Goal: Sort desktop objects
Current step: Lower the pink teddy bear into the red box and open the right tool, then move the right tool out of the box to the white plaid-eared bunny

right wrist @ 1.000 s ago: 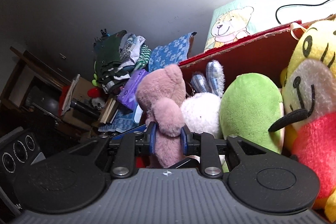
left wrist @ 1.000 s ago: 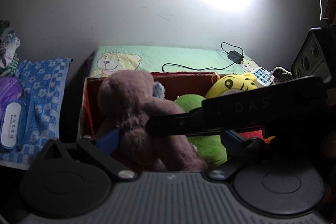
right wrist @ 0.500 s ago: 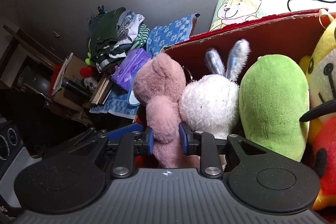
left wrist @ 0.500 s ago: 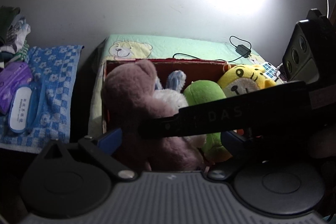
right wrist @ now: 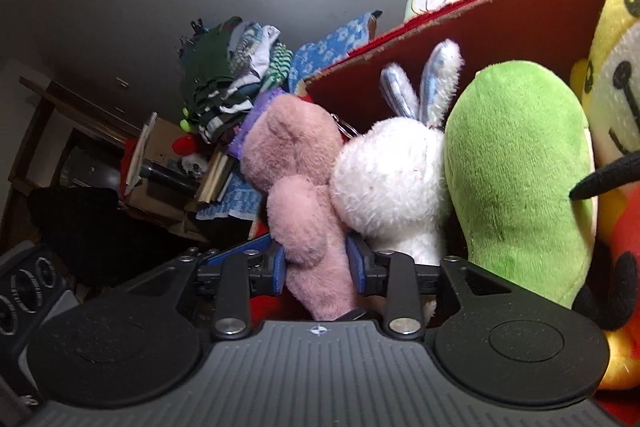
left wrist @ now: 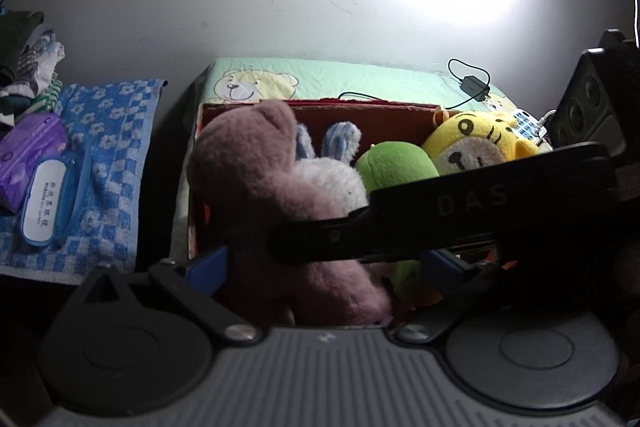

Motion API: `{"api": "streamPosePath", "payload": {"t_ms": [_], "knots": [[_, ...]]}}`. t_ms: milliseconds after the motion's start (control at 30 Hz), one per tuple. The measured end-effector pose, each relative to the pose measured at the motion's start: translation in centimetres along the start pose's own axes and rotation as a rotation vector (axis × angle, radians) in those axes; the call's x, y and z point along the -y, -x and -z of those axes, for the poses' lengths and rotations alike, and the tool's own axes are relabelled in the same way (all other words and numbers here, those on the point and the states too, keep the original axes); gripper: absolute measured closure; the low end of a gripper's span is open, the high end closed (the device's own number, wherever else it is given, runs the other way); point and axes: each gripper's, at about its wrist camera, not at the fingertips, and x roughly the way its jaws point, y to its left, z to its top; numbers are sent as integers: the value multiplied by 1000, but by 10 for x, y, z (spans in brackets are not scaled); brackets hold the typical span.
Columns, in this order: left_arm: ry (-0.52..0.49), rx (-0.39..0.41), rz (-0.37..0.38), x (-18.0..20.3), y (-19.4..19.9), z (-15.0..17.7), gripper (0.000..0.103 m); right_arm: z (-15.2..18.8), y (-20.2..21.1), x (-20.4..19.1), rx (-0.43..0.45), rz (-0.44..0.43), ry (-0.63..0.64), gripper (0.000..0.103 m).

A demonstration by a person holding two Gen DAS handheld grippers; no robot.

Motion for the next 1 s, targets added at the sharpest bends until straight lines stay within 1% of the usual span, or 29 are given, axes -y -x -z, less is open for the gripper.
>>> {"api": "streamPosePath", "payload": {"t_ms": [100, 233, 500, 867, 1000], "knots": [[-7, 4, -24, 4, 3, -2, 3, 0, 14, 0, 48, -14, -6, 65], [-31, -9, -64, 13, 3, -2, 3, 0, 28, 0, 97, -1, -9, 66], [-51, -49, -152, 29, 0, -6, 3, 3, 44, 3, 135, 50, -15, 67], [-54, -93, -239, 57, 0, -9, 2, 14, 71, 6, 189, 132, 38, 67], [-54, -101, -260, 71, 2, -11, 2, 17, 85, 10, 207, 137, 45, 67]]}}
